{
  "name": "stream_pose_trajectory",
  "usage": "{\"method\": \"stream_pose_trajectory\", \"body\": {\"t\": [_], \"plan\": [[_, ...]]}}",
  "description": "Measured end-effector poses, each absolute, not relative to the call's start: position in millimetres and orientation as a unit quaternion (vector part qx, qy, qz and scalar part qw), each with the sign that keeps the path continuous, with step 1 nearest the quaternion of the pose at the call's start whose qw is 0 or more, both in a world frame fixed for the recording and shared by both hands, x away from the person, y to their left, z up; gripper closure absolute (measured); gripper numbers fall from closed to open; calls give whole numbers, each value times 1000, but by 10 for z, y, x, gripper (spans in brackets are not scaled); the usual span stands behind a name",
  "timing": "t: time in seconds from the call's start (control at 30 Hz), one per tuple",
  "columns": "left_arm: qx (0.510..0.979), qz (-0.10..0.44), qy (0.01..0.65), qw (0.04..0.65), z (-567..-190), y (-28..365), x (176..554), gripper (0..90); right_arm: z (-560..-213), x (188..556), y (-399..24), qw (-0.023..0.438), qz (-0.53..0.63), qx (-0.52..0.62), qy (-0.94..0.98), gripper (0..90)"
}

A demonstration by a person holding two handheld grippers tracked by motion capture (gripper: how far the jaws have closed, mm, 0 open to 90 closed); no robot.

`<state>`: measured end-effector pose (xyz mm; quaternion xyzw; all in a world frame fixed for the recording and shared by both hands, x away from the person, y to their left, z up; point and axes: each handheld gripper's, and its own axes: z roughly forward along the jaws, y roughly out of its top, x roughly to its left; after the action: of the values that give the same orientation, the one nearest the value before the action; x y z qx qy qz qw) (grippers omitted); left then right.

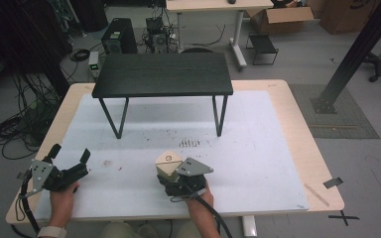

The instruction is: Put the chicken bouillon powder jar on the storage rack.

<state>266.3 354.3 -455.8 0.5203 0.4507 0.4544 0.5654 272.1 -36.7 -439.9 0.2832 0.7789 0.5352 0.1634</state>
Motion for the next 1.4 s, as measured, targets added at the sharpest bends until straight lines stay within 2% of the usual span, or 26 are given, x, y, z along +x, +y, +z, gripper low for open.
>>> {"method": "stream_pose_trajectory", "body": {"t": [0.77, 1.4], "plan": [[521, 454, 451, 565, -4557, 3544, 2666, 2, -4358, 2711, -452, 171, 560, 296, 755, 291], [525, 455, 450, 561, -4555, 3533, 2669, 2, -4155, 2757, -641, 207, 579, 311, 724, 292]]}}
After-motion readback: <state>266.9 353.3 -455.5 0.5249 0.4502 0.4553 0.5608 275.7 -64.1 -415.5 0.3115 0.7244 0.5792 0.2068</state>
